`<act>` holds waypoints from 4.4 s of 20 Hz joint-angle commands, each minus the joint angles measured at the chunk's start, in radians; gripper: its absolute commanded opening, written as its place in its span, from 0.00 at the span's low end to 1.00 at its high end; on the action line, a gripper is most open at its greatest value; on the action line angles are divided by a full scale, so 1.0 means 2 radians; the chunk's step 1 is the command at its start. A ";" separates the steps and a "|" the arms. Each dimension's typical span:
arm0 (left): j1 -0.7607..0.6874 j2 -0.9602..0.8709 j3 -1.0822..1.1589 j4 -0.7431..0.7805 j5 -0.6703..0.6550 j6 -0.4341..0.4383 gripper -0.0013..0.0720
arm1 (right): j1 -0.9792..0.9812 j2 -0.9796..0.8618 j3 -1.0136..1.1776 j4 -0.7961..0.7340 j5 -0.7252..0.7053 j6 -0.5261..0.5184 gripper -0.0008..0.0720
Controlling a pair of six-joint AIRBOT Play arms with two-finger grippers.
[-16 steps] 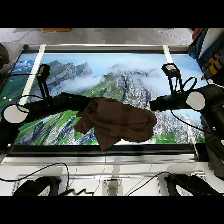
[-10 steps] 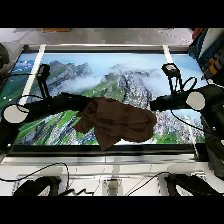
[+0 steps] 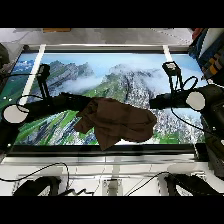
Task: Fold the clothes and pants, and hang the long-sleeved shirts on hangers.
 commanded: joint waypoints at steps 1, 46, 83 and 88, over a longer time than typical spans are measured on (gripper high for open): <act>0.000 0.000 0.000 -0.012 0.000 -0.003 0.97 | 0.001 0.001 0.000 0.005 -0.020 0.000 0.03; 0.001 0.033 0.000 0.282 -0.101 -0.022 0.97 | 0.000 -0.102 -0.325 0.542 -0.308 0.007 0.03; 0.065 -0.223 -0.084 0.115 -0.078 -0.207 0.81 | -0.283 0.001 -0.007 0.088 0.212 -0.197 0.03; 0.038 -0.267 -0.084 0.063 -0.063 -0.205 0.67 | -0.283 0.001 -0.007 0.088 0.205 -0.197 0.03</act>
